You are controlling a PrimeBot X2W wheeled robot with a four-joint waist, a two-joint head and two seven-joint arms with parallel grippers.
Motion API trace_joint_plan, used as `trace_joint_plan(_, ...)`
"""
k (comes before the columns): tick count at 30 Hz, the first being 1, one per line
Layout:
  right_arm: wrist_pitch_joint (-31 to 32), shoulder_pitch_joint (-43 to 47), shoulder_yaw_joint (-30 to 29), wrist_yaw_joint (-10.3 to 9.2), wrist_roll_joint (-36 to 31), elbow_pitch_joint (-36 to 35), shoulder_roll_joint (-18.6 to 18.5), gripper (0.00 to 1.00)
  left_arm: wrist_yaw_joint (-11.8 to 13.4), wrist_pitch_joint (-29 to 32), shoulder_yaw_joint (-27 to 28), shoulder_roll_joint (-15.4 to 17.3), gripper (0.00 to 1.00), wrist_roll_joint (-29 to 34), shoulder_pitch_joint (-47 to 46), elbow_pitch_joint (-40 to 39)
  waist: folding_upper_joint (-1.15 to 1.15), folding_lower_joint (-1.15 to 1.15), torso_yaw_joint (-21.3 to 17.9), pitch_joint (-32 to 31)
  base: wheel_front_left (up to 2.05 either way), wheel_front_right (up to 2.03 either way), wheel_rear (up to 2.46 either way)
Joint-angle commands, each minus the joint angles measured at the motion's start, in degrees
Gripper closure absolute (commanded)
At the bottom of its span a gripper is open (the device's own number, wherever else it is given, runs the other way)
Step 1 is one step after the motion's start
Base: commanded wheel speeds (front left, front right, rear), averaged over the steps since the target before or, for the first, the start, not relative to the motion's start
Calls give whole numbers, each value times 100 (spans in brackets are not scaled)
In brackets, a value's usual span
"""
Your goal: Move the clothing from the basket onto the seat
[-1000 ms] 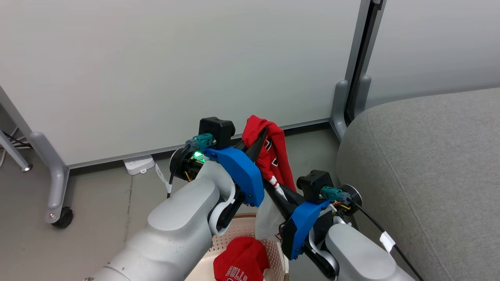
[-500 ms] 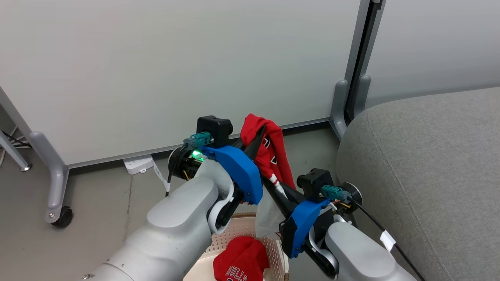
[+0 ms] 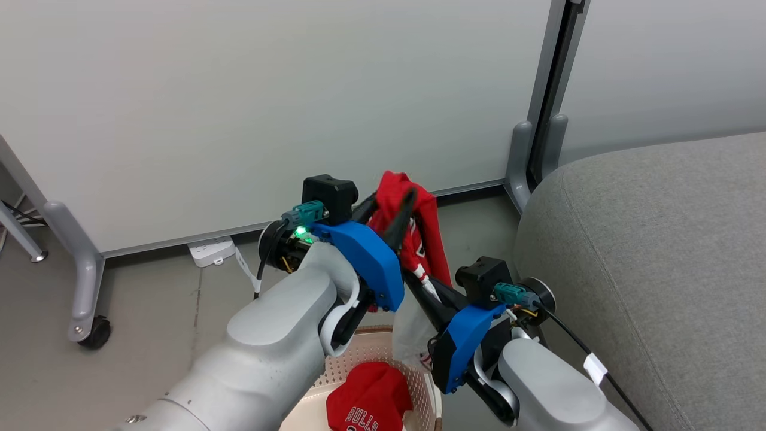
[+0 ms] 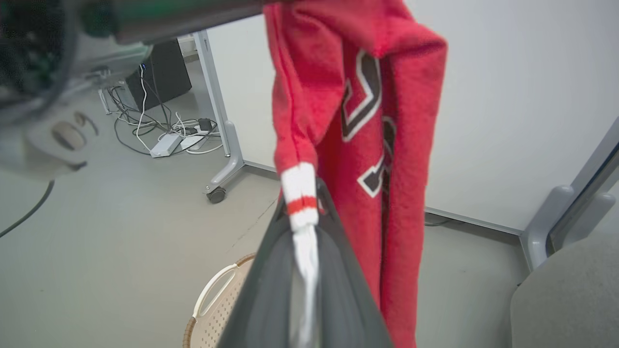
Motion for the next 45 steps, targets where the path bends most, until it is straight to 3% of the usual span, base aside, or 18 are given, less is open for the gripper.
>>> trace_joint_plan(1,-49,-103,-14,-3,-1,34,-11,100,-32,-77,-43,12,0,33,-87,20,0,0,7,2,0,0,0)
trace_joint_plan(10,-142,-111,-127,-4,-107,117,-12,100,-330,-315,132,217,0,415,285,-110,0,0,39,10,0,0,0)
trace_joint_plan(17,-181,-62,-244,-3,-226,166,-10,100,-617,-308,1018,732,0,1319,1331,-1223,0,0,63,53,0,0,0)
trace_joint_plan(25,-196,-20,-388,-4,-281,189,-11,100,-661,-309,1950,1006,0,2214,2577,-2018,0,0,112,92,0,0,0)
trace_joint_plan(34,-184,6,-549,-4,-370,204,-11,100,-767,-310,2985,882,0,2890,3678,-2506,0,0,192,137,0,0,0)
trace_joint_plan(45,-153,62,-582,-4,-419,156,-12,100,-927,-310,3547,665,0,3465,3938,-2524,0,0,248,182,0,0,0)
